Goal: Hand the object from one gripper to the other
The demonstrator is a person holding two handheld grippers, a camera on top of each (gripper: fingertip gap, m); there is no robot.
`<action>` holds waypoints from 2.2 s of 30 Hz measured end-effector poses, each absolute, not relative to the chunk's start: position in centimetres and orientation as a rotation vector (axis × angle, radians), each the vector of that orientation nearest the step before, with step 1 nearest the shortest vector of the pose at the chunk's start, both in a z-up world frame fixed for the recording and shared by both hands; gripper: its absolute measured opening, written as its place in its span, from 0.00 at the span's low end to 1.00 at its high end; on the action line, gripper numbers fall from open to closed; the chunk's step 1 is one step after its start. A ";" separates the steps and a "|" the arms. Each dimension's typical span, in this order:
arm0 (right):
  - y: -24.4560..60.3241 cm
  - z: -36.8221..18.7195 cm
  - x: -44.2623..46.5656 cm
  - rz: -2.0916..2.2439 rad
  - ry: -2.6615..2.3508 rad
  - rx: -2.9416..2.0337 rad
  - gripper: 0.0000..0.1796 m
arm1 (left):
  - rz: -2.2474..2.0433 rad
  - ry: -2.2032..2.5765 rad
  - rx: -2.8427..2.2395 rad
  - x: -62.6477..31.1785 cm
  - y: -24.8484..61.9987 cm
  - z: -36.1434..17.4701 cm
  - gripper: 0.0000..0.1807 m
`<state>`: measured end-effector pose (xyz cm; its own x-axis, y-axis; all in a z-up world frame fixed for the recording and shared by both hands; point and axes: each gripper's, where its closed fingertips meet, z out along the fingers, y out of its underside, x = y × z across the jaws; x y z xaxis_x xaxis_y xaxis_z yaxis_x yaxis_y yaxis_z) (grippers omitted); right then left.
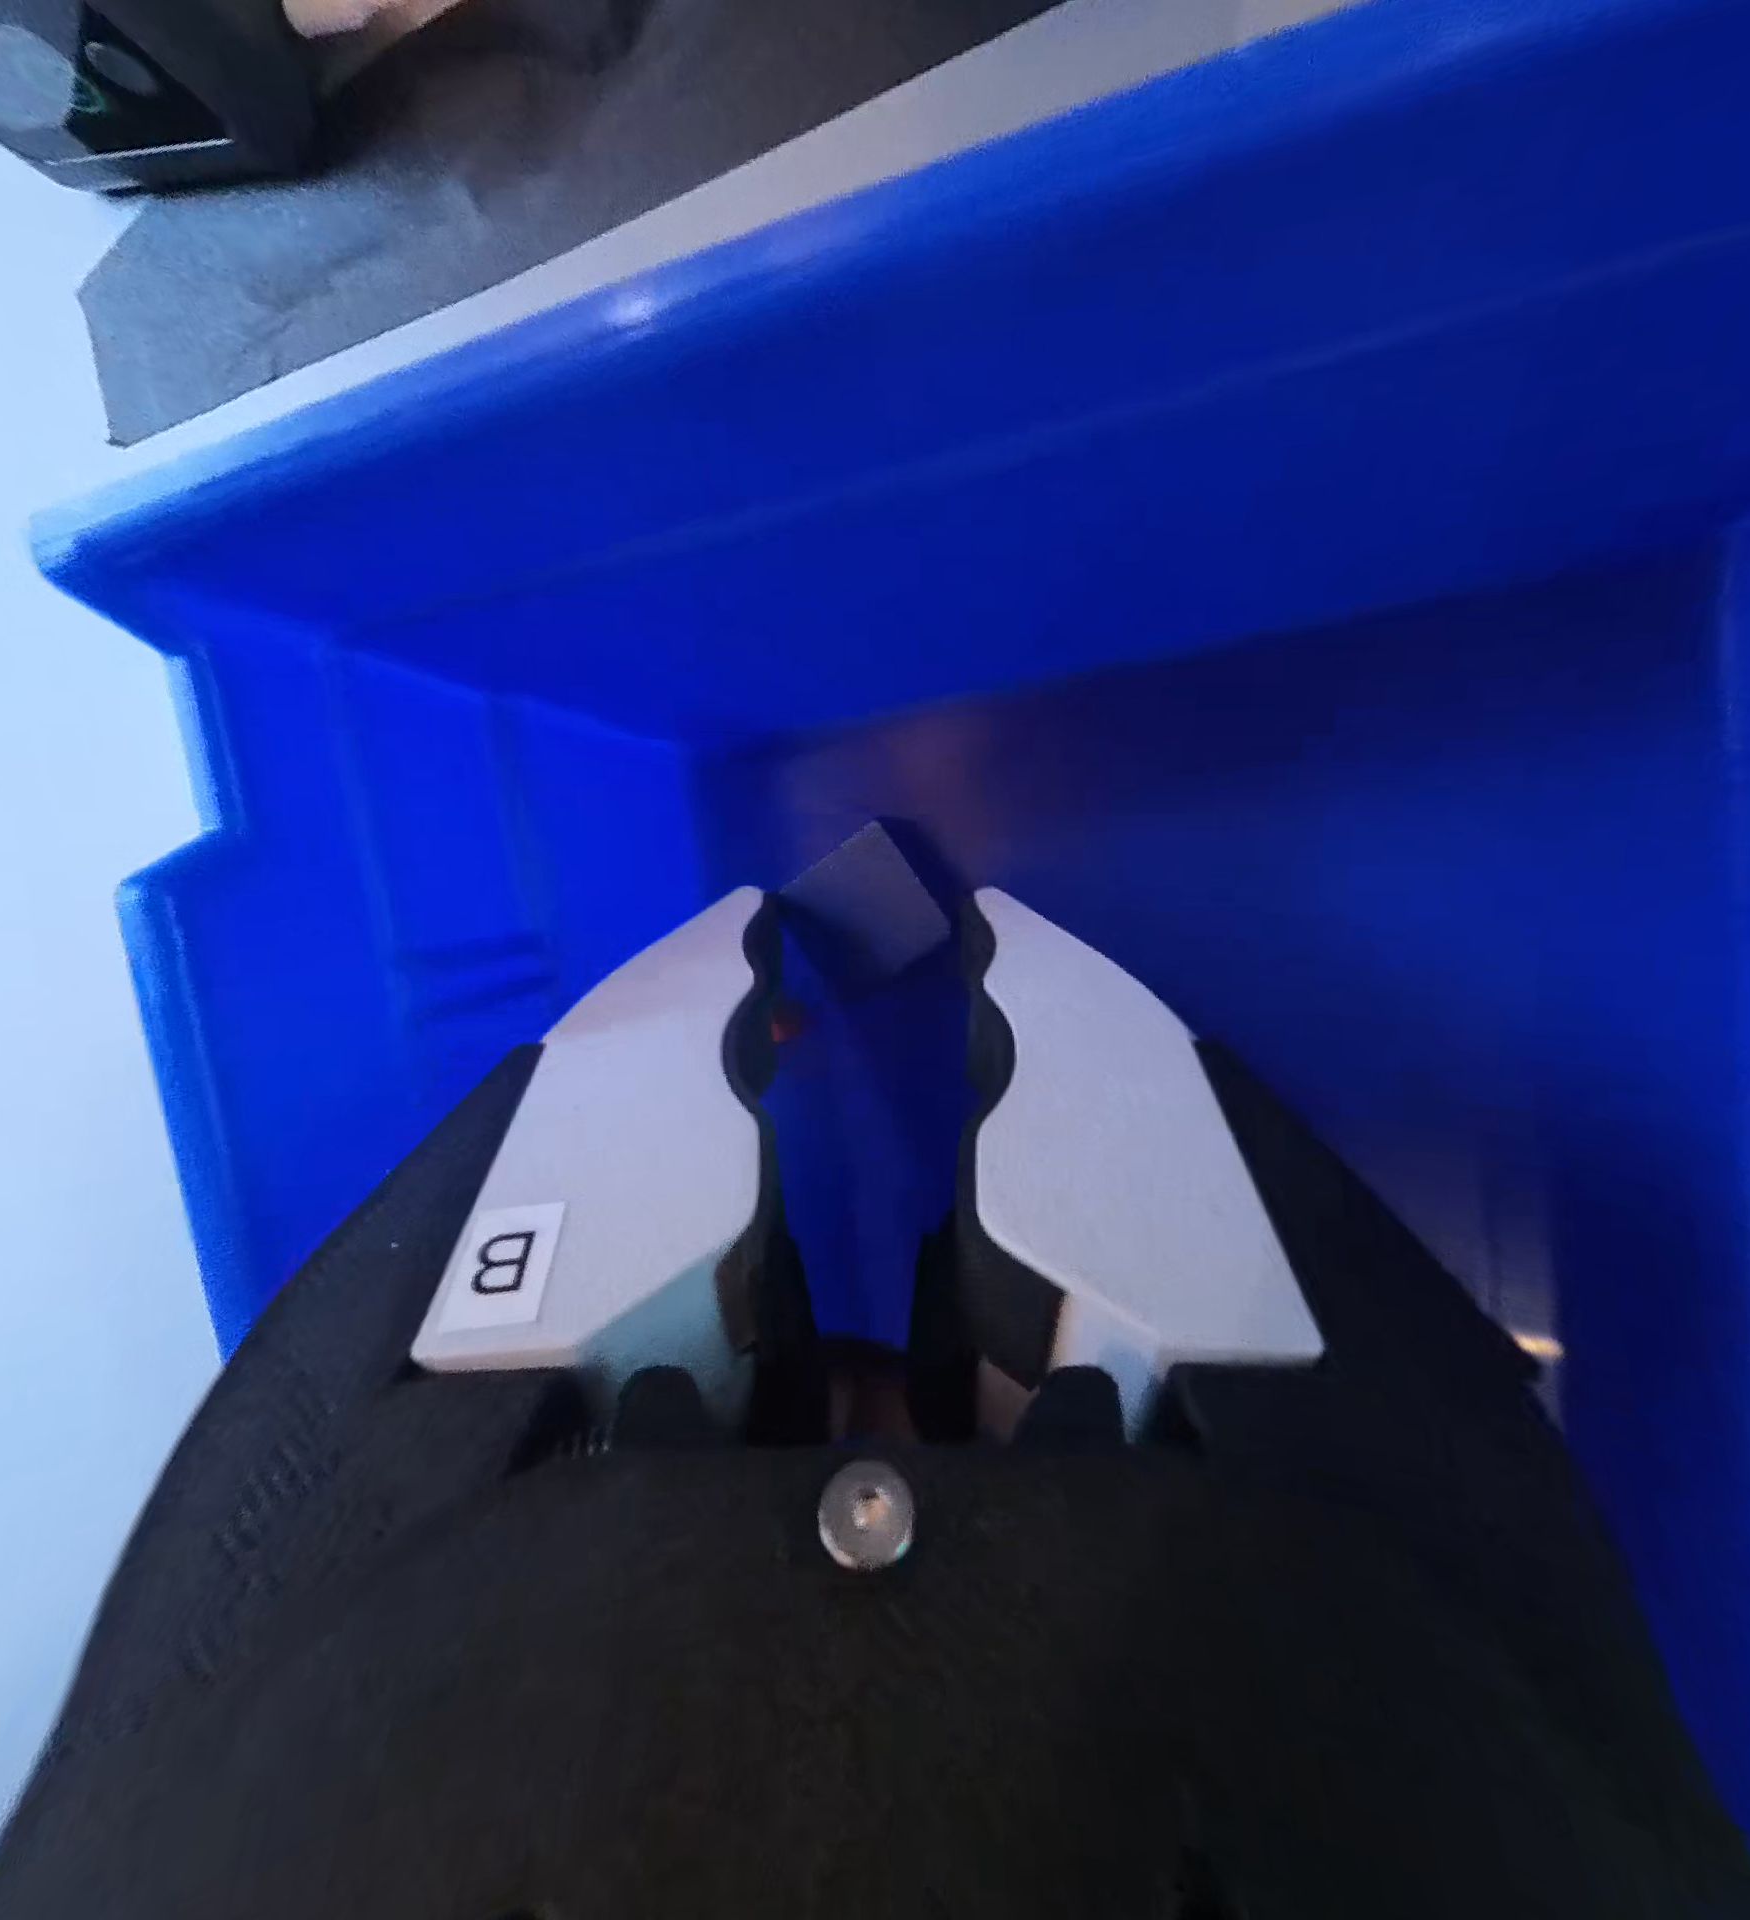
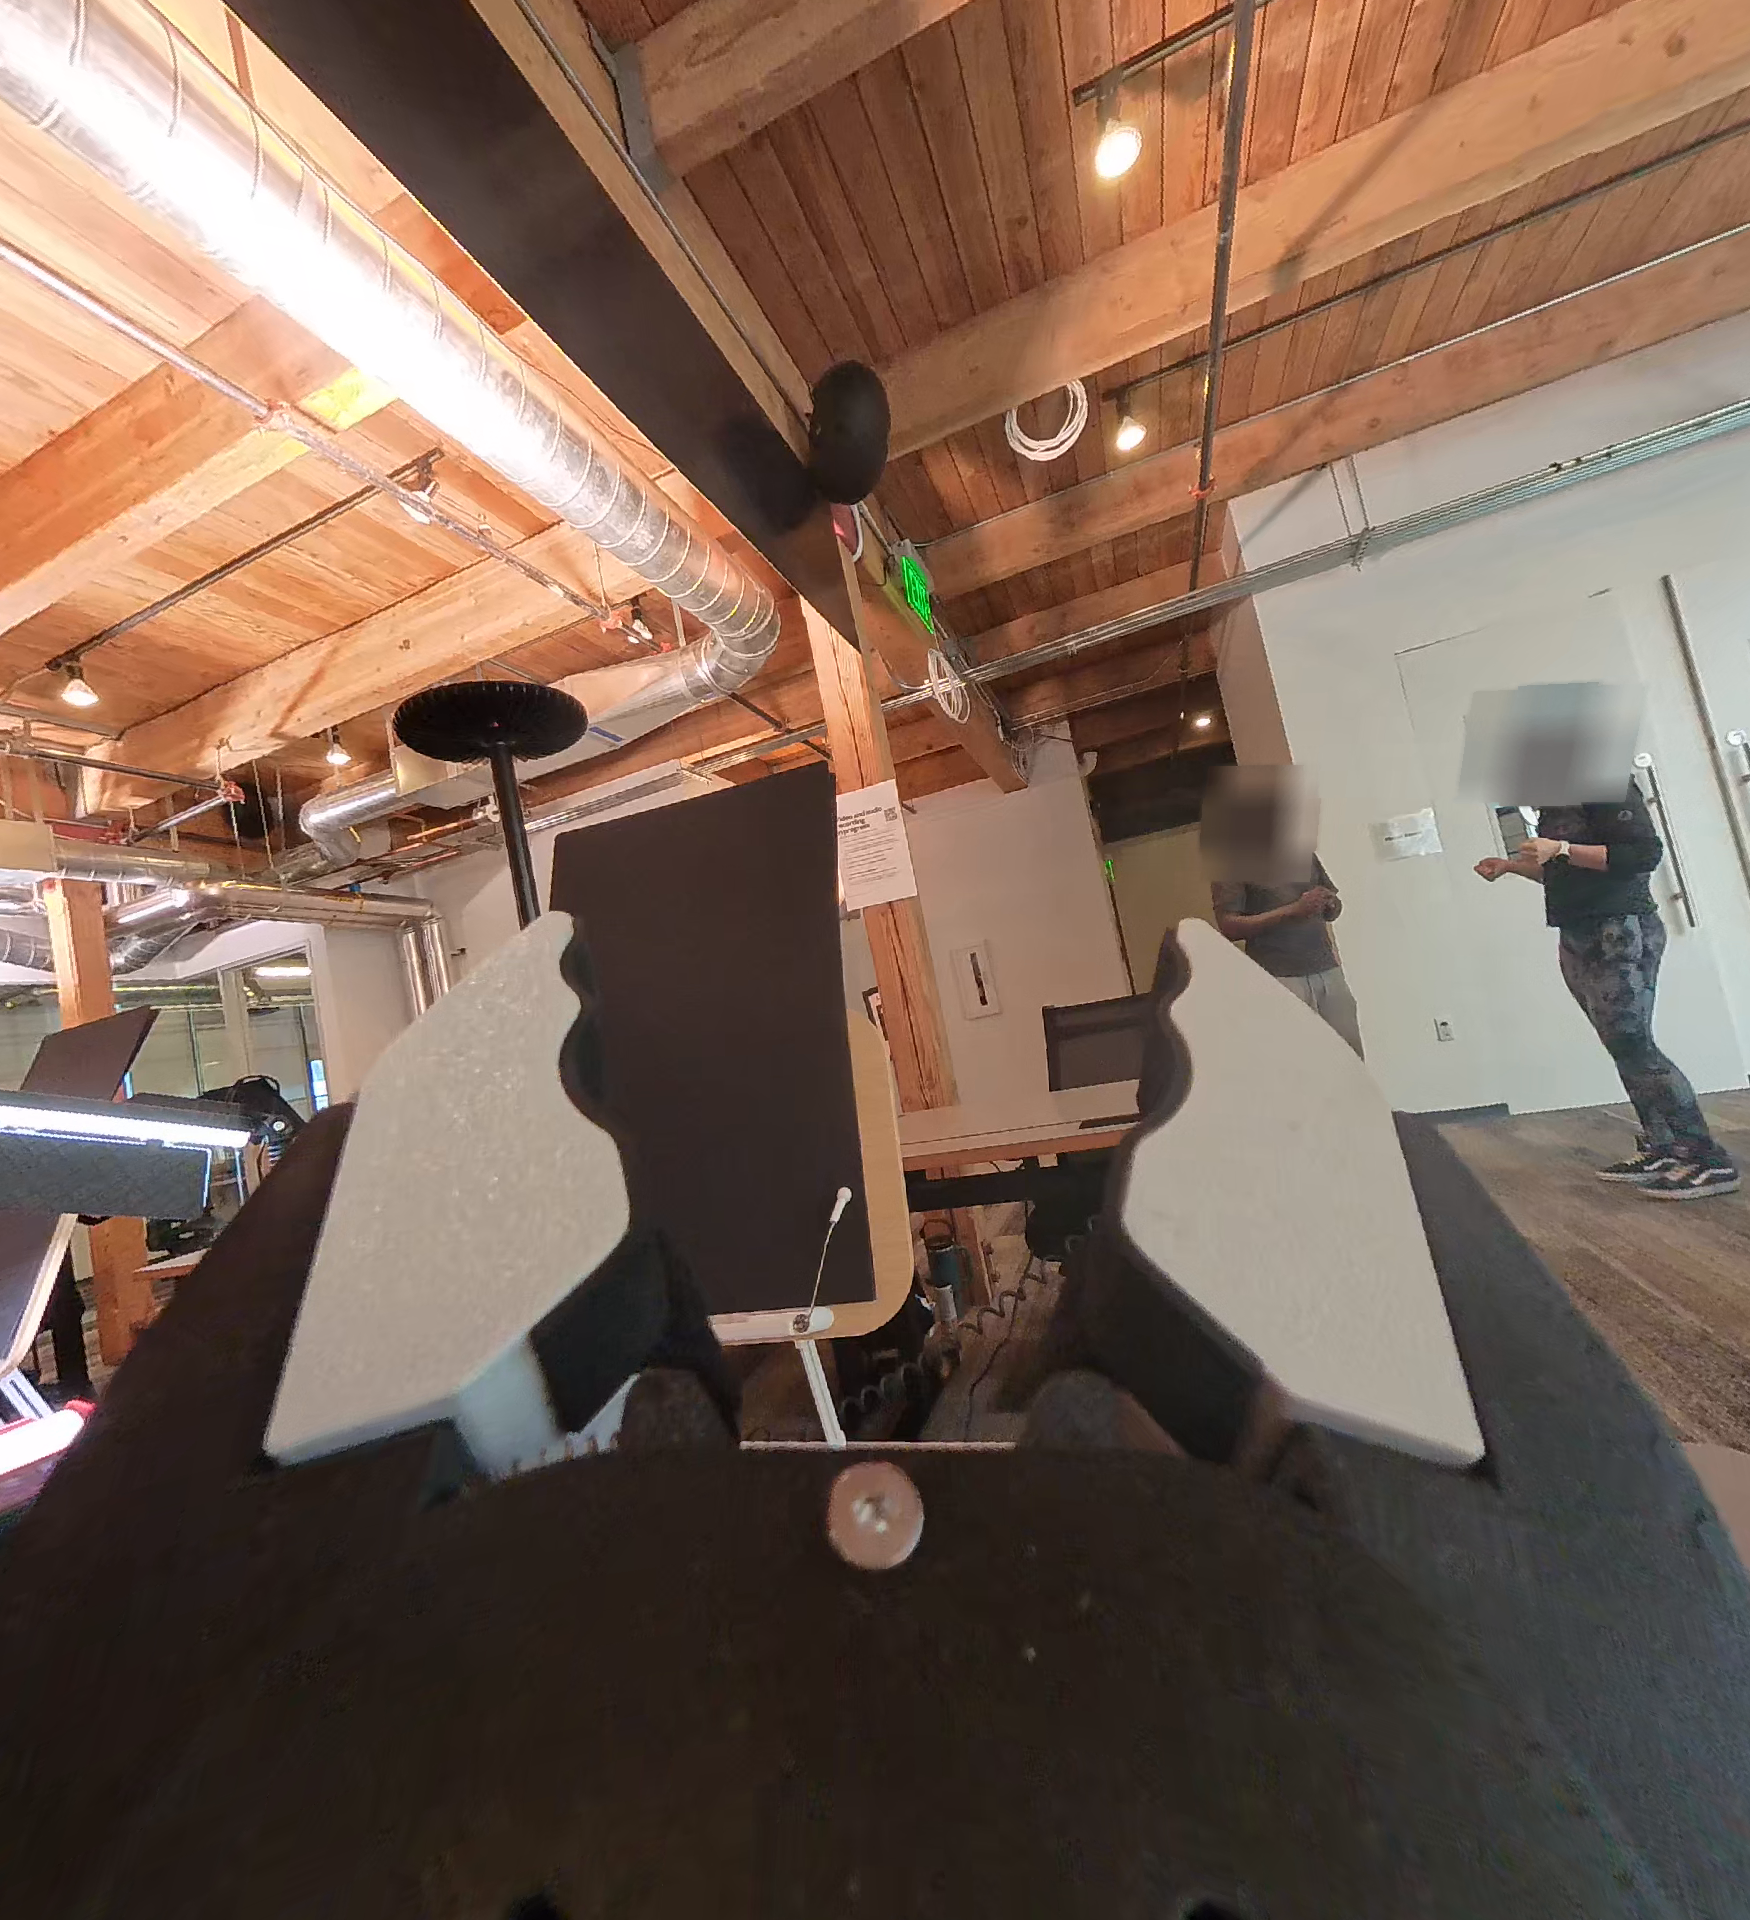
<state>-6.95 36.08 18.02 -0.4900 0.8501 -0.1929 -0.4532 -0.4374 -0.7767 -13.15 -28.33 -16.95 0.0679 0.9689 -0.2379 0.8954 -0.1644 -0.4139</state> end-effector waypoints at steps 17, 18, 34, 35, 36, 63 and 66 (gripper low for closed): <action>35.9 18.2 -6.6 2.019 -0.849 -0.706 0.57 | 0.649 -1.769 -2.006 -12.9 -26.3 -14.7 0.21; 35.7 18.5 -6.3 2.033 -0.847 -0.682 0.56 | 0.646 -1.681 -1.953 -12.8 -25.2 -13.2 0.21; 12.5 10.5 5.2 2.070 -1.307 0.261 0.47 | -0.240 -0.416 -1.003 8.8 0.5 3.0 0.20; 10.8 7.7 6.0 2.042 -1.342 0.308 0.42 | -0.273 -0.420 -0.996 9.0 1.4 2.2 0.20; 9.6 5.2 6.5 2.030 -1.357 0.309 0.36 | -0.297 -0.420 -0.994 9.1 2.1 1.4 0.20; 4.6 -3.8 9.6 2.818 -2.585 -0.357 0.16 | 0.952 0.063 -1.339 10.2 5.1 -2.0 0.40; 4.5 -4.5 9.8 2.883 -2.705 -0.485 0.16 | 1.049 0.133 -1.453 9.9 5.8 -3.6 0.37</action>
